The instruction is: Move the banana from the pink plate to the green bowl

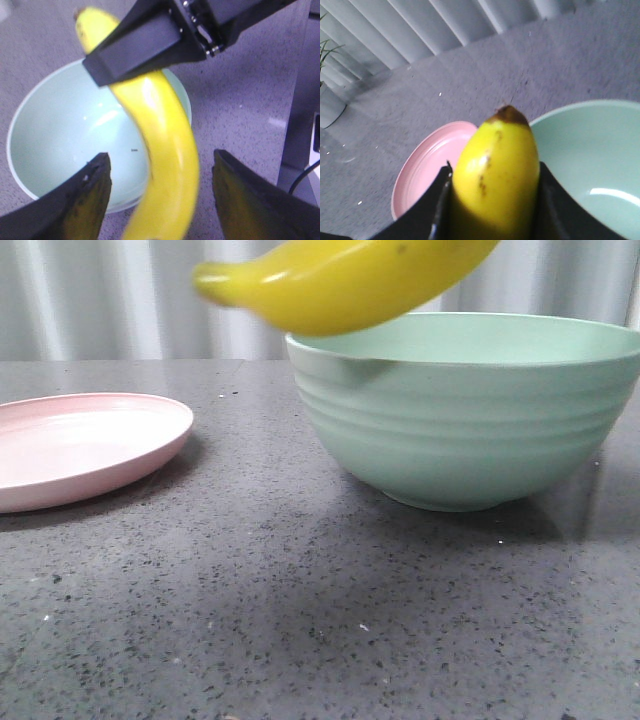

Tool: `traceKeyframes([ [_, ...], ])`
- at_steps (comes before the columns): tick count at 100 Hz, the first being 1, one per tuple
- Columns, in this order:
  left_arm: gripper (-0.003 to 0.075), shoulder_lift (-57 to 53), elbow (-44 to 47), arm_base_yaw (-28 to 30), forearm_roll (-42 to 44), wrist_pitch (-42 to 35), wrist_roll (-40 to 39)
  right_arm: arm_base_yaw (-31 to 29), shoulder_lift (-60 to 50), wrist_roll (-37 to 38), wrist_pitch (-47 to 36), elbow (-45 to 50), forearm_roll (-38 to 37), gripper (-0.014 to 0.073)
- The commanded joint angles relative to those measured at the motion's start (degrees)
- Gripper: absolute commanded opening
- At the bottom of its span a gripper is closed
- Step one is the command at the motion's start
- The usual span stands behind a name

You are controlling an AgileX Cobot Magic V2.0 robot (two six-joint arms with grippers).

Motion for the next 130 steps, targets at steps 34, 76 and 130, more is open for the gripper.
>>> traceKeyframes([
  [34,0.0407,-2.3,-2.1,-0.3,-0.6,-4.1,0.0,-6.0,3.7,-0.9,-12.2,-1.7,-21.2,-0.0071],
  [76,0.0407,-2.3,-2.1,-0.3,-0.6,-4.3,0.0,-6.3,11.4,-0.9,-12.6,-1.7,-21.5,0.0329],
  [130,0.0407,-2.3,-2.1,-0.3,-0.6,-5.0,0.0,-6.3,1.9,-0.9,-19.9,-1.7,-27.6,0.0407],
])
